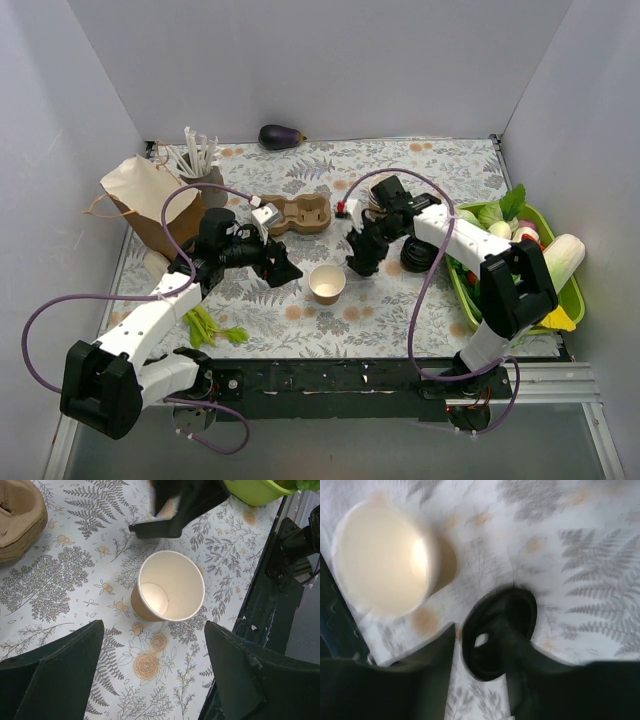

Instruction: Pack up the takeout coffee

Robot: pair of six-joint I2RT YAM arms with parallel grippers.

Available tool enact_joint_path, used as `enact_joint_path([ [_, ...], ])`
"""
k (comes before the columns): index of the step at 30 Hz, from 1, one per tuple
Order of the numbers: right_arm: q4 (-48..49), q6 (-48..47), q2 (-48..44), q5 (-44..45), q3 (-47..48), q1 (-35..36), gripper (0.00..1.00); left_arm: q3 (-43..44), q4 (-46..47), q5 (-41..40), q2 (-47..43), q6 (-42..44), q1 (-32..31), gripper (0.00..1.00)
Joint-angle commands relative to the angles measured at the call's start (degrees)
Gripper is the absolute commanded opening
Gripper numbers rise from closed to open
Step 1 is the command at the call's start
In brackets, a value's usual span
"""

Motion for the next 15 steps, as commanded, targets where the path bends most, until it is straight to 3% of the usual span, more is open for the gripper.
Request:
enact_joint_path([
  [1,60.01,82.58,-2.49,-47.50,-0.37,-0.16,0.02,2.20,-0.42,1.09,-0.76,2.10,-0.35,0.82],
  [3,80.89,98.38,-2.67,-48.70,-3.53,-0.16,0.01,2.03,-0.95,0.92,-1.37,2.46,-0.35,0.82],
  [8,78.96,97.13,-2.05,-49.23,2.42,-0.07,0.01,1.67,-1.48,0.39,-2.78,2.72,-0.70,0.82],
  [11,79.82,95.72,-2.93,-48.88,1.03,-1.03,0.01,2.38,-1.57,0.13,-2.61,1.67,-0.87,0.82],
  [13,78.34,93.01,-5.03,-47.48,-1.43,-2.87,0.01,2.55,-1.48,-0.22,-2.69,1.05,-0.87,0.81],
  [15,68.91,83.22,-7.75,-45.46,-4.51,-6.56,0.07,2.56,-1.48,-1.36,-3.13,0.96,-0.87,0.82],
])
